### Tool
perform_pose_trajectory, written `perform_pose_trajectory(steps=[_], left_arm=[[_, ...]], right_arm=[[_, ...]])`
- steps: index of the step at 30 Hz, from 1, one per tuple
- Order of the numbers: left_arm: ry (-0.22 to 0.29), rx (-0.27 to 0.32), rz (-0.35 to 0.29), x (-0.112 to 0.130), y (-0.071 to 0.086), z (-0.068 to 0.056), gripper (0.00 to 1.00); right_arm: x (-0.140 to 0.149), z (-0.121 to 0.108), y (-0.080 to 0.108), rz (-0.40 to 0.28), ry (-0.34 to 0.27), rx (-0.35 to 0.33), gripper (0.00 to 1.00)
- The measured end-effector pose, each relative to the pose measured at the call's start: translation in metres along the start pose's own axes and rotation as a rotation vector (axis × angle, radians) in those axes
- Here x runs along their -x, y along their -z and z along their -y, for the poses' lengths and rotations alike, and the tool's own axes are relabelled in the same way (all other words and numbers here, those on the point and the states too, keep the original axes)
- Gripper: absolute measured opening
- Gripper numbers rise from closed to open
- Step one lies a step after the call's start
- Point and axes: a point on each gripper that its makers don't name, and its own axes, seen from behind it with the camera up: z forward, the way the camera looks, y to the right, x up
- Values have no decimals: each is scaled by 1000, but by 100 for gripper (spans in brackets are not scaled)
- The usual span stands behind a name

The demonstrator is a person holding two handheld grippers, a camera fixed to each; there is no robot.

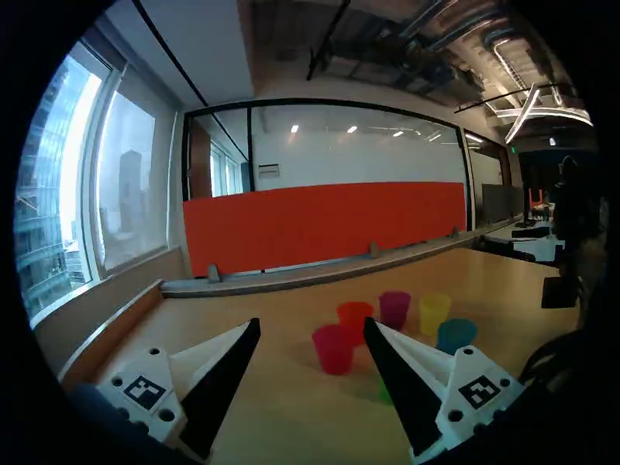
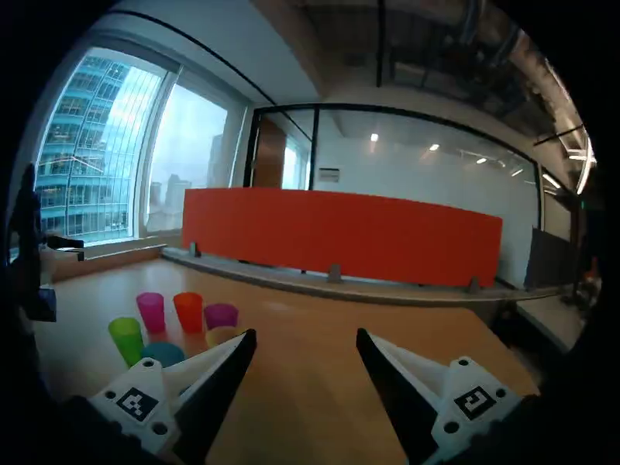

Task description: Pour water

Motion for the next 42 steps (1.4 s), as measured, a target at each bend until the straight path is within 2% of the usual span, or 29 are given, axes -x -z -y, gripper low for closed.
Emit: perform_pose_trajectory(steps=[9,17,29,36,42], left_arm=[[7,-83,-92,-24,4,13,99],[43,-143,-141,-31,5,22,99],[55,-163,-157,-33,4,26,99],[47,-166,-144,-22,-1,24,99],[53,-183,-134,-9,-6,25,99]], right_arm=[[-22,-26,5,-96,-6,152,100],[-31,-33,12,-139,-14,223,100],[-21,-34,15,-135,-39,244,100],[-13,-33,17,-129,-78,234,100],[-7,-31,15,-117,-88,226,100]])
